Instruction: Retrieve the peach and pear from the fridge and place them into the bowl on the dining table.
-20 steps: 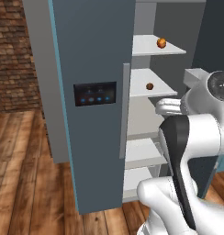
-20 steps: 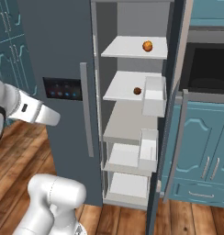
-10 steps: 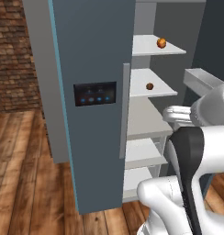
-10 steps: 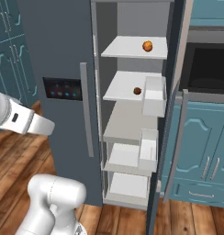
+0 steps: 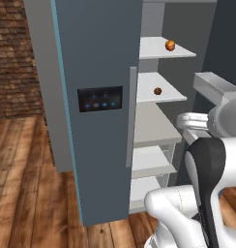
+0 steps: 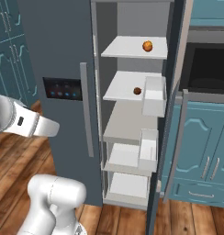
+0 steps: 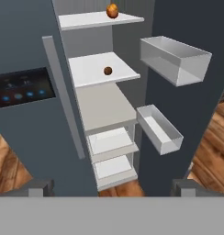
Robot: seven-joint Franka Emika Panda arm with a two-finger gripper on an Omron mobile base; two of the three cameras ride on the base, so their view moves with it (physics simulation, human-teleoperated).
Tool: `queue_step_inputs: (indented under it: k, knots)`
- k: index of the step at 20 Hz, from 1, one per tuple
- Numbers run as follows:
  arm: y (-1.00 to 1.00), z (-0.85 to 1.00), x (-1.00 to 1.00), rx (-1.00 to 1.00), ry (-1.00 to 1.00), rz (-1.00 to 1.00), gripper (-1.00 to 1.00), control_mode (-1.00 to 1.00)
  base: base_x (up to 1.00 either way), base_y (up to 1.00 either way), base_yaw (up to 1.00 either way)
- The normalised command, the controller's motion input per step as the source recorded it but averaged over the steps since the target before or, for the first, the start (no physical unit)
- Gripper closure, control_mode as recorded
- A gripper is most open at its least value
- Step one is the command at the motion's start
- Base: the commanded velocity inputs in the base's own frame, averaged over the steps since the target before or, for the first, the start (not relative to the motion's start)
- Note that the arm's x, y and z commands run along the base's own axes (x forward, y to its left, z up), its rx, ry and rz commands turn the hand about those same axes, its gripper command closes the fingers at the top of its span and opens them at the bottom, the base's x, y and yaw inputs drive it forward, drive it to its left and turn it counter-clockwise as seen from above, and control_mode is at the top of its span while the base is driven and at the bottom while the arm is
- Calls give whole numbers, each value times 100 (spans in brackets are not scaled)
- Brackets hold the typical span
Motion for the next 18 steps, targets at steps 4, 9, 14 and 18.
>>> queue_step_inputs:
  k: [4,9,14,18]
  knots:
    - [0,0,0,0,0,0,-100,100,1,-40,-1]
    - [0,0,0,0,0,0,-100,100,26,-36,-1]
    - [0,0,0,0,0,0,-100,100,65,-9,0]
    - [0,0,0,0,0,0,-100,100,92,0,0]
